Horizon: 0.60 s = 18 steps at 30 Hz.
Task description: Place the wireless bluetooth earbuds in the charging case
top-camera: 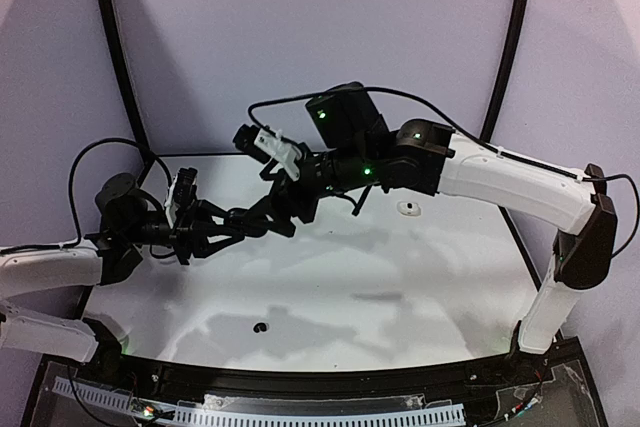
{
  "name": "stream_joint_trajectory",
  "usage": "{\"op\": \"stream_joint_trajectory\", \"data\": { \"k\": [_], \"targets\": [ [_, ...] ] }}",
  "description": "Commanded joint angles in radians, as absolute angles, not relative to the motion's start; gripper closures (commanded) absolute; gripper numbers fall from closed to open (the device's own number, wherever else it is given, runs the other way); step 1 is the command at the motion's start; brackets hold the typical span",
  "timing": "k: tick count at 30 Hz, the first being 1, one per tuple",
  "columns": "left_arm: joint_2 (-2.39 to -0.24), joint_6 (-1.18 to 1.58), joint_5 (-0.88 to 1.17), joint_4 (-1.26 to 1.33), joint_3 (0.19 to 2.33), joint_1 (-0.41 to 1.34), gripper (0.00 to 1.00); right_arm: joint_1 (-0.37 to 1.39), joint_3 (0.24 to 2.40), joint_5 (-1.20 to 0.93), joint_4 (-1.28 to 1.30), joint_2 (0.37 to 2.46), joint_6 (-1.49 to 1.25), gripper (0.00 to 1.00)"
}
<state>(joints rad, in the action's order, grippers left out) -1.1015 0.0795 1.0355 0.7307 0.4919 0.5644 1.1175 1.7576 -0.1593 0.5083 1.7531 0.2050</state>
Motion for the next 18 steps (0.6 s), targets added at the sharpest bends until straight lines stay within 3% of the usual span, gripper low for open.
{"op": "stream_joint_trajectory", "data": {
  "k": [1, 11, 18],
  "targets": [
    [-1.087, 0.069, 1.169, 0.753, 0.513, 0.578, 0.99, 1.046, 1.771, -0.017, 0.466, 1.706, 0.190, 0.07],
    [-1.097, 0.098, 1.134, 0.750, 0.525, 0.577, 0.99, 1.044, 1.762, -0.056, 0.467, 1.706, 0.195, 0.07],
    [-1.093, 0.103, 0.981, 0.656, 0.541, 0.575, 0.99, 1.093, 1.667, -0.397, 0.348, 1.648, 0.279, 0.02]
  ]
}}
